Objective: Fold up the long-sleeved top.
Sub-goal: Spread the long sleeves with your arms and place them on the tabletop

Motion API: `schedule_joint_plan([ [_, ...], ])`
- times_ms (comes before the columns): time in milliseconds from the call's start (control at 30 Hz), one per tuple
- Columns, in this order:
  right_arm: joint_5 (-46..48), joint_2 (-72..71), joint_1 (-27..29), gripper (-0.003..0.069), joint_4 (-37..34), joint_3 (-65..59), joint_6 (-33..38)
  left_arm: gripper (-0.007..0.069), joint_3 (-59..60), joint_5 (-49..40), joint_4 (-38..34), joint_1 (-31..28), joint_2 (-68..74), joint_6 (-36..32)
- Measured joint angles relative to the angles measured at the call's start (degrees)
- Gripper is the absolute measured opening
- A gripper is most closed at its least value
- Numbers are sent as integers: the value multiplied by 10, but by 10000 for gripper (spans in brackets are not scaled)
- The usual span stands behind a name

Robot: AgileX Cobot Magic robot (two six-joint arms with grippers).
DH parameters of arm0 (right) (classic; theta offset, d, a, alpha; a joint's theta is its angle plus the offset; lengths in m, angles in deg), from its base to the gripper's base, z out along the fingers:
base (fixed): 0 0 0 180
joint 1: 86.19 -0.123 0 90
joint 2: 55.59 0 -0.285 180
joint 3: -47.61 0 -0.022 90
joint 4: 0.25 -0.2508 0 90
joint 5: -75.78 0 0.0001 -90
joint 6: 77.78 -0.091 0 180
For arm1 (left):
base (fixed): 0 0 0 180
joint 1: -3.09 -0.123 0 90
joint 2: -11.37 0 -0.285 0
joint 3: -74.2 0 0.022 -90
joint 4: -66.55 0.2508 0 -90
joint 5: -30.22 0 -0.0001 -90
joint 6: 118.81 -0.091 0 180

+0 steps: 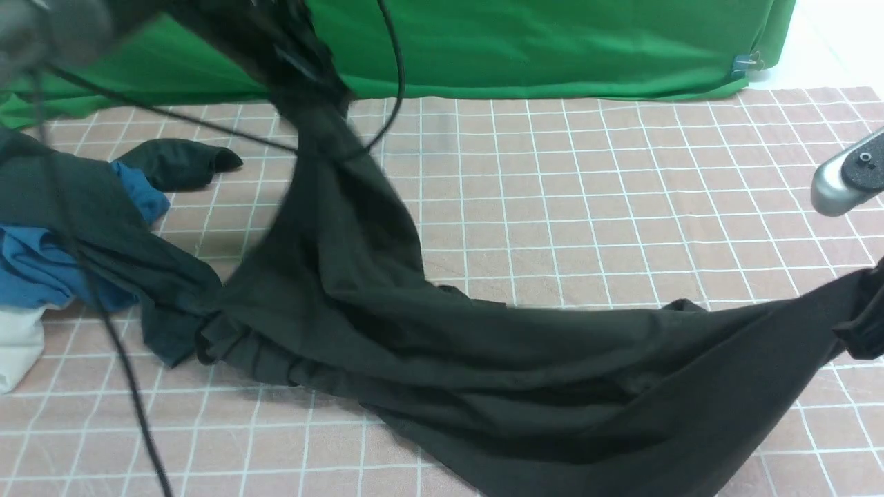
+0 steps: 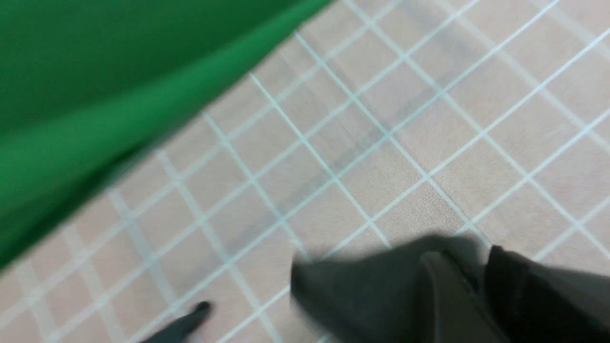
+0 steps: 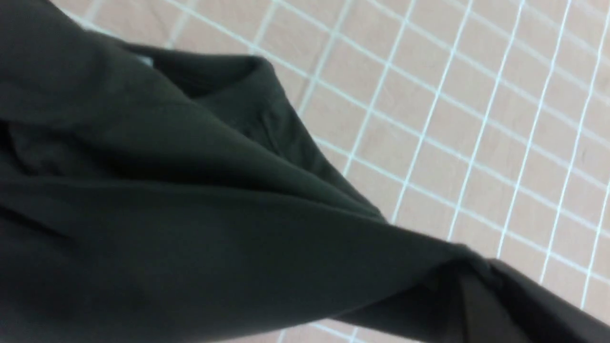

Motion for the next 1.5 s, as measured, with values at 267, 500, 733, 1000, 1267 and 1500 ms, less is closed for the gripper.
schedule_joint_plan([
  [267, -34, 17, 21, 32, -71, -4, 58, 545, 1, -49, -10, -32, -2, 40],
  [500, -39, 17, 21, 32, -105, -4, 72, 601, 53, -197, -44, -28, -138, -20],
  [733, -38, 17, 21, 32, -137, -4, 99, 338, 312, -167, -37, -44, -249, -243],
  [1000, -37, 17, 21, 32, -140, -4, 105, 328, 473, 54, 42, -54, -266, -333],
  [1267, -50, 17, 21, 32, -183, -4, 138, 395, 504, 252, 132, -54, -248, -343],
  [1500, -51, 17, 21, 32, -187, -4, 143, 360, 507, 276, 129, -54, -217, -343],
])
